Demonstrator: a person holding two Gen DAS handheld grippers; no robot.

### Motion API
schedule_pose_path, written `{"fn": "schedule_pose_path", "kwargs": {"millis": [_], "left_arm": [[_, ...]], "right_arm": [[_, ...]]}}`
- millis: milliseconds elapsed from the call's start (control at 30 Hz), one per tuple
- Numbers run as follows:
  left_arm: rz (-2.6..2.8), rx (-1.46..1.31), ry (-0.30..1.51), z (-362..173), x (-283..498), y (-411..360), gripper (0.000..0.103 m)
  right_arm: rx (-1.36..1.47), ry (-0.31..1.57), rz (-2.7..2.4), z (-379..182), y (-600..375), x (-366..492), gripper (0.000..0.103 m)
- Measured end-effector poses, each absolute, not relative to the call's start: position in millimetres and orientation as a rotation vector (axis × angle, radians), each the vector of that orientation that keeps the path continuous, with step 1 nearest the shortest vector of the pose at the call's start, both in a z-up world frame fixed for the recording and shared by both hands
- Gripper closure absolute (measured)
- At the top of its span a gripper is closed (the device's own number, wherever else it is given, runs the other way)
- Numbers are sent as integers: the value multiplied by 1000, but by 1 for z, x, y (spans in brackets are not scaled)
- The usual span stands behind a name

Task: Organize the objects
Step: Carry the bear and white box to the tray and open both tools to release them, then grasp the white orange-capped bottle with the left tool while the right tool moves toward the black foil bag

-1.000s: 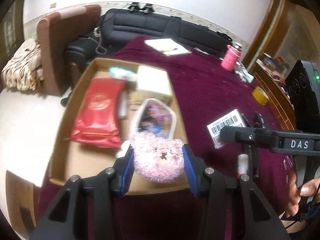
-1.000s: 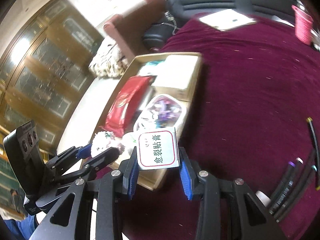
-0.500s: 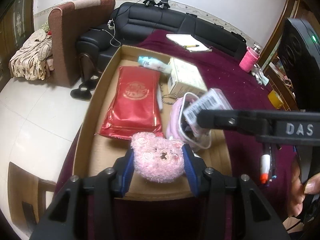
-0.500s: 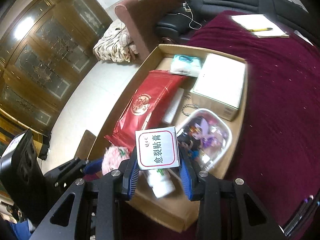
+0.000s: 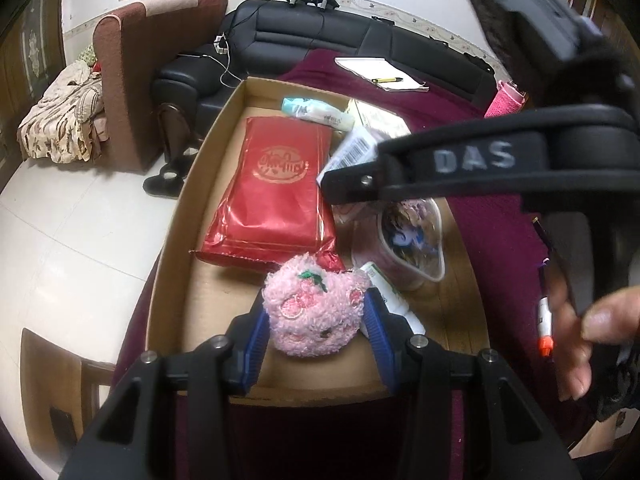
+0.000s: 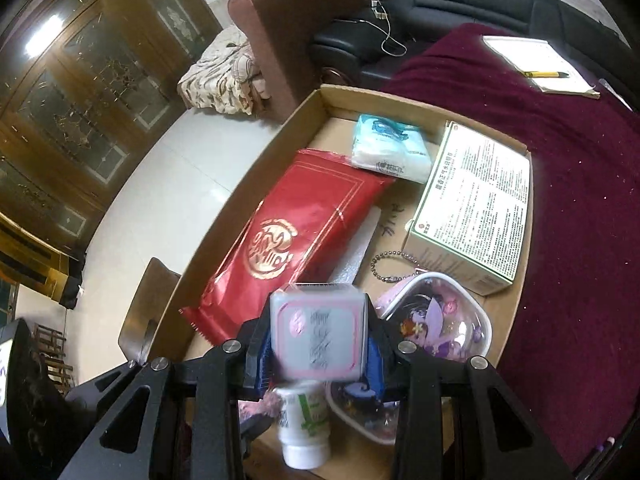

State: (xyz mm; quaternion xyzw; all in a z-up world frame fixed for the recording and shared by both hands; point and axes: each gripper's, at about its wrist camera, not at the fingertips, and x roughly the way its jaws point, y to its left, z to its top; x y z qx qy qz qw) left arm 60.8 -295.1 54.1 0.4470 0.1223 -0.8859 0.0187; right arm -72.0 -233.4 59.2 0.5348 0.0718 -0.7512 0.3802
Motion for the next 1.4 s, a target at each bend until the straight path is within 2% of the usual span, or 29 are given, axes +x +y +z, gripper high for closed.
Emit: {"fn": "schedule_pose_path", "kwargs": {"millis": [133,200,267,500,1000,1400], "left_arm": [[-2753,1382,375,53,60,-295,58],[-2748,1386,377,53,60,-295,56],[-2742,1392,384,52,59,-294,52],[-2741,1350,394,62,58,-296,42],[-2752,1280,396,83,64,-282,41],[-2869,1332,292,98,49,-200,41]], "right_arm": [[1356,181,-1920,63,-231,-76,61],[1356,174,-1920,67,-229,-77,53],[1351,151,-1925,71,-226,-78,50],[1336,111,-1931,82,-213,-74,48],[1390,-102,-1971,93,-128,-65,44],[1473,-252,-2077,81,1,-52,41]]}}
